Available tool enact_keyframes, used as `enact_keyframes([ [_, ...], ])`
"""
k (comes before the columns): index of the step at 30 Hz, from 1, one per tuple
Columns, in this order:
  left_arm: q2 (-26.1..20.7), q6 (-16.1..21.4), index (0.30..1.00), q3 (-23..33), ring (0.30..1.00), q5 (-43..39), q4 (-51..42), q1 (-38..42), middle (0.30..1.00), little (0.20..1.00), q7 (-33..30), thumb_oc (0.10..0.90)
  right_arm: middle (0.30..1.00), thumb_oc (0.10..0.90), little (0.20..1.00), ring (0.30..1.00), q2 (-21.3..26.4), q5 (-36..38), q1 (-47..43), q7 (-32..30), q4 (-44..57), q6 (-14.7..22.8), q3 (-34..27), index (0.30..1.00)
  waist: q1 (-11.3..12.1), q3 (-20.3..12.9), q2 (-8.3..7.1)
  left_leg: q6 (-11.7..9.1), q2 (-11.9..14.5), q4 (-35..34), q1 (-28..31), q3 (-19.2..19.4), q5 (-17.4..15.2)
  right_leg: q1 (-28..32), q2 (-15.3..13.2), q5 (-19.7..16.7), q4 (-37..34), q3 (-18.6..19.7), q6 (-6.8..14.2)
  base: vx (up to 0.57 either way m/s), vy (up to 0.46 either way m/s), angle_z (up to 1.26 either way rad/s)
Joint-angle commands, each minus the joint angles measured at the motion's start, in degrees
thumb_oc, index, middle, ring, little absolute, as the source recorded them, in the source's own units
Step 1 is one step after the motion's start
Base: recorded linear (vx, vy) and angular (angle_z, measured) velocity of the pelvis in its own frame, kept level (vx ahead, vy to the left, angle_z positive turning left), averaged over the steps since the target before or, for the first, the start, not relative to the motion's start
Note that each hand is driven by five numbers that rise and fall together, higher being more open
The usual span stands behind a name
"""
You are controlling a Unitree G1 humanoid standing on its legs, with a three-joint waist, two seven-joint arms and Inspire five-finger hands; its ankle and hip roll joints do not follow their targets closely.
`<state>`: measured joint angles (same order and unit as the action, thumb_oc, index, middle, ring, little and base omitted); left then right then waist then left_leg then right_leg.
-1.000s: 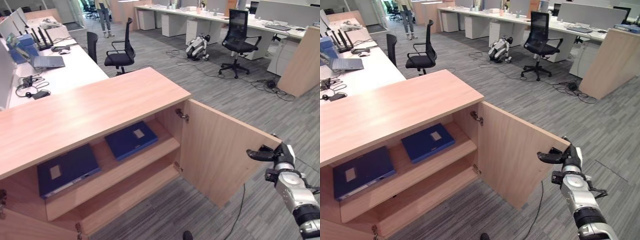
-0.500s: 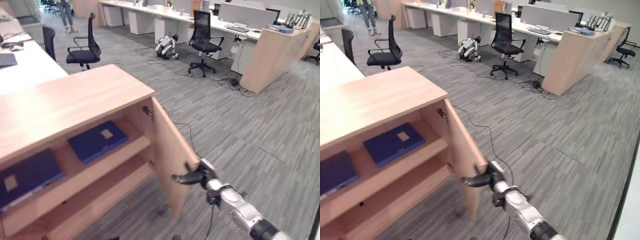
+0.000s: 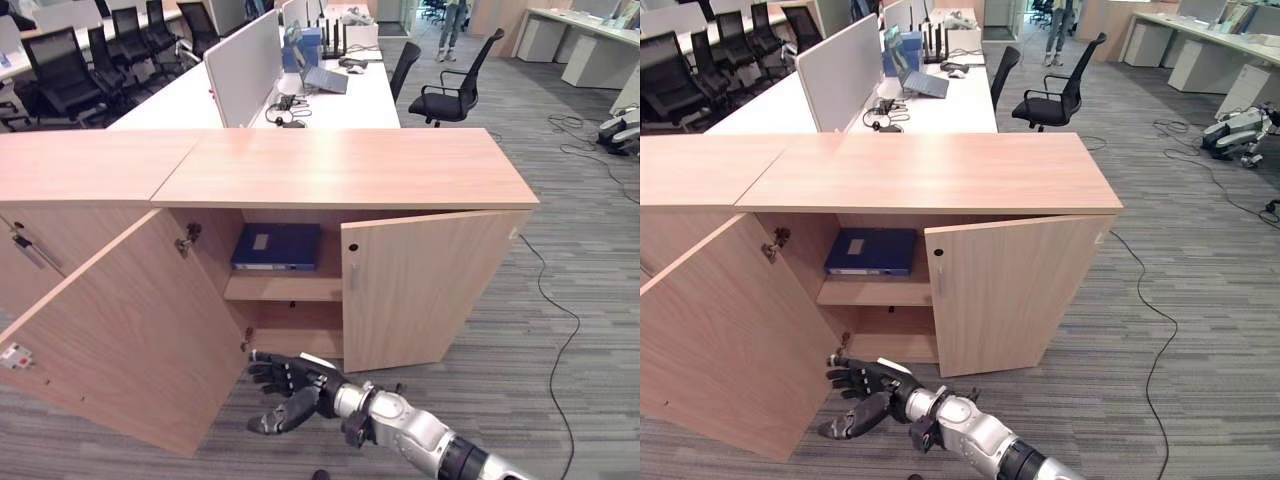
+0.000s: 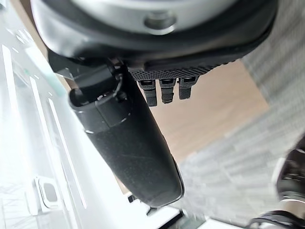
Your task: Put the empty folder in the office cabinet
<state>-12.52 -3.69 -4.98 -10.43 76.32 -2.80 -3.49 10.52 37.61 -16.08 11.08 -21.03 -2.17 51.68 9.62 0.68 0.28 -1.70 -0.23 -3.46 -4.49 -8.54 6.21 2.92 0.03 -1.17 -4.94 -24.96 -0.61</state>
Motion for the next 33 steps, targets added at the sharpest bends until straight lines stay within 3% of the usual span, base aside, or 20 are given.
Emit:
enact_keyframes([
  [1, -1.3, 1.5, 0.9, 0.0, 0.9, 0.5, 3.1, 4.1, 0.9, 0.9, -0.6, 0.8, 0.9, 0.8, 0.9, 0.9, -3.7, 3.8, -2.5, 0.0, 1.5, 5.4, -4.6, 0.9, 1.5, 0.6, -2.28, 0.5, -4.2, -1.5, 2.1, -2.8, -4.5, 1.0, -4.7, 3.1, 0.6, 2.3, 4.6, -0.01, -0.054, 1.12],
  [5, -0.7, 2.0, 0.9, 1.6, 0.9, -1.2, 3.1, 2.8, 0.9, 0.9, -1.1, 0.8, 0.9, 0.8, 0.9, 0.9, -2.1, 0.5, 0.0, -1.7, -0.5, 6.3, -6.0, 0.9, 3.9, 1.1, -2.34, -1.1, -4.7, -1.5, 0.2, -7.0, -3.4, 1.5, -4.7, 4.5, 0.6, -2.6, 4.0, -0.01, -0.078, 0.74],
  [8, 0.2, 2.8, 0.9, 2.3, 0.9, -4.1, 2.2, 3.2, 0.9, 0.9, -1.4, 0.8, 0.9, 0.8, 0.9, 0.9, -1.4, -0.8, 2.2, -2.8, -4.0, 6.1, -7.5, 0.9, 4.5, 1.1, -2.47, -1.4, -4.7, -1.5, -0.1, -7.9, -3.3, 1.5, -4.5, 4.7, 0.4, -3.7, 4.0, 0.01, -0.057, 0.59],
  [12, 0.4, 3.5, 0.9, 4.6, 0.9, -12.6, -0.7, 4.6, 0.9, 0.9, -1.8, 0.8, 0.9, 0.8, 0.9, 0.9, 0.0, -10.1, 5.7, -6.4, -14.2, 4.5, -11.1, 0.9, 4.6, 1.2, -2.78, -1.8, -4.6, -1.5, -0.8, -8.6, -3.1, 1.4, -4.2, 5.1, 0.3, -4.3, 3.9, 0.03, -0.052, 0.11],
  [13, -1.4, 4.1, 0.9, 6.7, 0.9, -14.0, -2.3, 1.8, 0.9, 0.9, -0.6, 0.8, 0.9, 0.8, 0.9, 0.9, 1.1, -9.9, 7.6, -7.4, -16.7, 4.9, -15.2, 0.9, 5.1, 1.4, -3.09, -2.4, -4.2, -1.5, -0.4, -8.9, -4.5, 2.1, -3.7, 6.5, 0.1, -3.9, 3.9, -0.01, -0.033, 0.03],
  [14, -3.0, 4.7, 0.9, 8.9, 0.9, -15.3, -2.1, -0.1, 0.9, 0.9, -0.6, 0.8, 0.9, 0.8, 0.9, 0.9, 2.0, -10.7, 8.6, -8.5, -18.9, 5.5, -18.7, 0.9, 5.4, 1.6, -2.64, -2.0, -4.8, -1.5, -1.3, -9.6, -2.9, 1.5, -4.2, 5.2, 0.3, -5.2, 4.0, 0.05, -0.101, 0.02],
  [15, -3.1, 6.1, 0.9, 9.7, 0.9, -15.9, -2.2, -0.9, 0.9, 0.9, -1.3, 0.8, 0.9, 0.8, 0.9, 0.9, 2.0, -12.4, 9.8, -11.0, -20.9, 5.6, -21.5, 0.9, 5.4, 1.6, -2.86, -2.4, -4.6, -1.5, -1.0, -9.9, -4.3, 2.0, -3.7, 6.5, 0.1, -4.6, 3.9, 0.0, 0.0, 0.0],
  [16, -5.2, 6.0, 0.9, 9.8, 0.9, -12.1, -2.0, -1.3, 0.9, 0.9, -2.5, 0.8, 0.9, 0.8, 0.9, 0.9, 1.8, -13.8, 11.0, -11.6, -23.1, 5.8, -24.4, 0.9, 5.4, 1.7, -2.81, -2.5, -4.6, -1.5, -0.9, -10.0, -4.5, 2.1, -3.6, 6.7, 0.1, -4.7, 3.9, 0.08, -0.093, 0.21],
  [17, -7.0, 5.7, 0.9, 12.2, 0.9, -14.8, -1.9, -1.7, 0.9, 0.9, -2.1, 0.8, 0.9, 0.8, 0.9, 0.9, 2.7, -14.8, 11.7, -13.4, -25.8, 6.0, -27.5, 0.9, 5.5, 1.7, -2.72, -2.4, -4.6, -1.5, -1.0, -10.2, -4.6, 2.1, -3.6, 6.8, 0.1, -4.9, 3.9, 0.02, -0.007, 0.18],
  [19, -9.5, 7.0, 0.9, 13.8, 0.9, -17.0, -4.1, 1.0, 0.9, 0.9, -3.8, 0.8, 0.9, 0.8, 0.9, 0.9, 1.1, -9.6, 12.9, -17.7, -36.9, 6.7, -37.0, 0.9, 5.2, 1.4, -2.25, -2.2, -4.6, -1.5, -0.9, -10.4, -5.0, 2.3, -3.5, 6.9, 0.1, -5.0, 4.0, 0.03, 0.009, 0.08],
  [24, -16.7, 8.2, 0.9, 18.9, 0.9, -21.2, -6.0, 3.3, 0.9, 0.9, -4.3, 0.8, 0.9, 0.8, 0.9, 0.9, 0.7, -1.4, 15.0, -17.2, -47.5, 7.4, -46.0, 0.9, 5.1, 0.6, -2.39, -2.0, -4.8, -1.5, -0.8, -10.2, -5.5, 2.3, -3.6, 7.1, -0.1, -4.6, 4.2, 0.04, 0.028, 0.07],
  [25, -20.4, 8.4, 0.9, 21.5, 0.9, -24.2, -6.4, 4.6, 0.9, 0.9, -4.2, 0.8, 0.9, 0.8, 0.9, 0.9, 1.4, 0.9, 16.1, -17.8, -50.9, 7.5, -49.4, 0.9, 4.9, 0.5, -2.17, -1.5, -5.2, -1.5, -1.2, -10.0, -4.4, 1.8, -3.9, 5.8, 0.1, -5.5, 4.4, 0.06, 0.017, 0.0],
  [26, -28.3, 7.2, 0.9, 23.4, 0.9, -23.6, -4.9, 5.3, 0.9, 0.9, -3.5, 0.8, 0.9, 0.8, 0.9, 0.9, 3.3, 1.4, 16.4, -17.1, -51.6, 7.2, -50.3, 0.9, 4.6, 0.2, -1.84, -1.6, -4.8, -1.5, -0.6, -10.0, -5.9, 2.3, -3.6, 7.1, -0.1, -4.2, 4.5, 0.05, 0.001, -0.02],
  [28, -29.4, 8.5, 0.9, 24.7, 0.9, -25.6, -5.4, 5.2, 0.9, 0.9, -3.3, 0.8, 0.9, 0.8, 0.9, 0.9, 2.9, 3.4, 17.1, -17.3, -53.4, 7.5, -52.9, 0.9, 4.6, 0.3, -2.25, -1.6, -4.8, -1.5, -0.4, -9.7, -6.3, 2.5, -3.5, 7.3, 0.0, -3.8, 4.4, 0.03, 0.007, -0.05],
  [29, -28.6, 9.4, 0.9, 27.9, 0.9, -30.0, -7.0, 4.9, 0.9, 0.9, -3.8, 0.8, 0.9, 0.8, 0.9, 0.9, 3.1, 5.1, 17.8, -17.5, -54.7, 6.9, -55.1, 0.9, 4.6, 0.4, -1.99, -1.2, -5.3, -1.5, -0.7, -9.6, -5.0, 1.9, -4.0, 6.1, 0.2, -4.7, 4.7, 0.03, 0.023, -0.17],
  [32, -26.8, 10.8, 0.9, 29.9, 0.9, -34.7, -11.3, 5.2, 0.9, 0.9, -4.9, 0.8, 0.9, 0.8, 0.9, 0.9, 3.9, 6.0, 18.0, -18.4, -57.1, 6.5, -57.9, 0.9, 4.5, 0.0, -2.06, -1.6, -5.1, -1.5, 0.0, -10.2, -6.6, 2.9, -3.8, 7.8, 0.3, -4.0, 4.6, 0.09, -0.047, -0.13],
  [33, -25.5, 11.0, 0.9, 29.3, 0.9, -36.0, -13.4, 5.5, 0.9, 0.9, -5.4, 0.8, 0.9, 0.8, 0.9, 0.9, 4.0, 4.8, 17.7, -18.6, -57.7, 6.0, -58.1, 0.9, 4.8, 0.5, -1.36, -1.9, -4.7, -1.5, 0.3, -11.0, -6.3, 2.8, -3.9, 9.1, 2.9, -4.2, 4.0, 0.06, -0.055, -0.02],
])
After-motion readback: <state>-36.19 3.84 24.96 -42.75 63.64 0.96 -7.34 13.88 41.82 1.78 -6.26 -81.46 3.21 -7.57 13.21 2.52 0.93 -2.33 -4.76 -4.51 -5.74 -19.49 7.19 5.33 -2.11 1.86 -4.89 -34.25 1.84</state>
